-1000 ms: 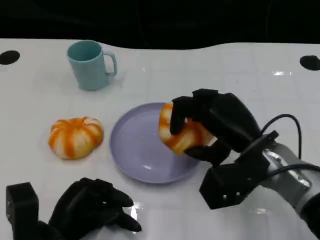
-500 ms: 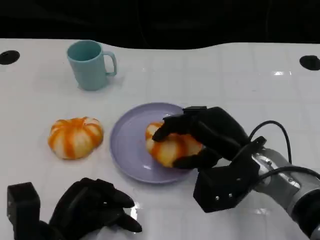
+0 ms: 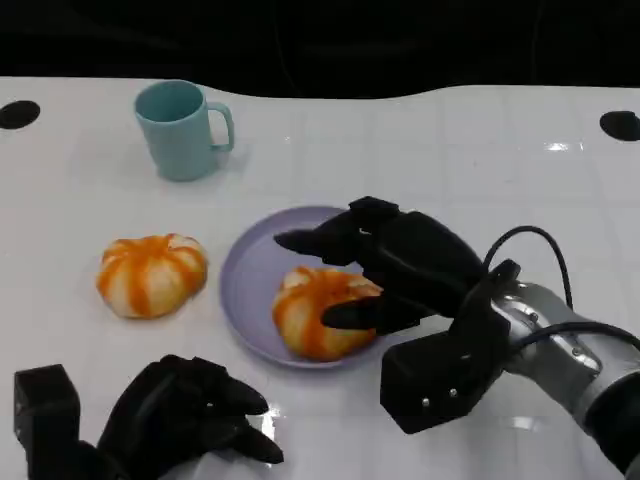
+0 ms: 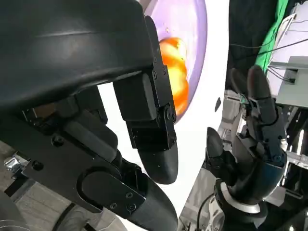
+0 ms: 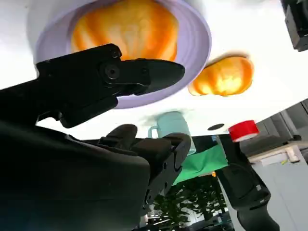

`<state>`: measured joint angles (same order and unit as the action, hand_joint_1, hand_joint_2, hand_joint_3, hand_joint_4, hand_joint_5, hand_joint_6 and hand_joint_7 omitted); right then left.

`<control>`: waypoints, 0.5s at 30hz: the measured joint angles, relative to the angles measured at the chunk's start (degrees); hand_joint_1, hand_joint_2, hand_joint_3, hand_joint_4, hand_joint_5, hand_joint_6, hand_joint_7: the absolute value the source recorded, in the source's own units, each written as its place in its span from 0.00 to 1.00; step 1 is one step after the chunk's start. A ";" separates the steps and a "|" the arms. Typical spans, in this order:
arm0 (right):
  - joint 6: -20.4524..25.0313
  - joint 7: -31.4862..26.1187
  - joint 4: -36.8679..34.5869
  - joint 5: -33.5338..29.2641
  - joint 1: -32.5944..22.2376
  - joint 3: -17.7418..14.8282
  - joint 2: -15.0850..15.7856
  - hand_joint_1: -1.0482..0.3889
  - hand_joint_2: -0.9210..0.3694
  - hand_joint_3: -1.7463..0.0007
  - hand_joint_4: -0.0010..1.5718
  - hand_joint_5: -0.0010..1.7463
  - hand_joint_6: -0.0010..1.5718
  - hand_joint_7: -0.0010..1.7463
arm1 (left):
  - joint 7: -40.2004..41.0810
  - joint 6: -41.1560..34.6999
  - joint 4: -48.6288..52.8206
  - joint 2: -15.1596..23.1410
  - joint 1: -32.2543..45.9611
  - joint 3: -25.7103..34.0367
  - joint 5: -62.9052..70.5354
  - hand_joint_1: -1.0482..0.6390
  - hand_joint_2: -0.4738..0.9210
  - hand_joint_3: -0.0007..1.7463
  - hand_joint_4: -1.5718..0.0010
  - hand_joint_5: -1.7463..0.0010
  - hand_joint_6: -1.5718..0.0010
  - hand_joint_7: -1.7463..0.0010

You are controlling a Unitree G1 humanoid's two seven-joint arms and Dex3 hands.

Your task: Grasp the bread from the table and place it into the plate.

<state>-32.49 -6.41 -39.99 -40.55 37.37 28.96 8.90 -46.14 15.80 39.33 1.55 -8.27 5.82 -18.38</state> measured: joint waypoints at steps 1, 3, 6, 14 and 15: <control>0.58 0.44 1.21 -0.19 -0.45 0.01 0.42 0.12 0.00 0.74 0.01 0.34 0.12 0.00 | 0.00 -0.05 -0.01 0.00 0.00 0.03 -0.01 0.00 0.83 0.00 0.00 0.86 0.00 0.97; 1.49 1.29 3.80 -0.27 -1.71 -0.03 1.41 0.11 0.00 0.74 0.01 0.35 0.12 0.00 | 0.00 -0.39 -0.06 -0.03 -0.03 0.12 -0.16 0.00 0.83 0.00 0.00 0.85 0.00 0.96; 1.72 1.91 6.79 -0.15 -3.84 -0.35 3.10 0.12 0.00 0.73 0.05 0.38 0.15 0.02 | -0.03 -0.80 -0.03 -0.08 -0.05 0.22 -0.77 0.00 0.83 0.00 0.00 0.86 0.01 0.97; -2.06 1.86 13.29 5.21 -10.16 -4.22 5.92 0.23 0.00 0.79 0.17 0.43 0.27 0.06 | -0.19 -0.78 -0.02 -0.09 -0.03 0.14 -0.86 0.00 0.83 0.00 0.00 0.86 0.00 0.98; -2.62 1.85 13.87 5.90 -11.04 -4.89 6.09 0.24 0.00 0.80 0.19 0.43 0.28 0.07 | -0.25 -0.78 0.07 -0.09 -0.08 0.16 -0.88 0.00 0.84 0.00 0.00 0.86 0.00 0.98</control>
<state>-35.12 -4.56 -26.12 -34.66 26.34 24.07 14.99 -46.39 15.02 39.40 1.46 -8.35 5.98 -19.26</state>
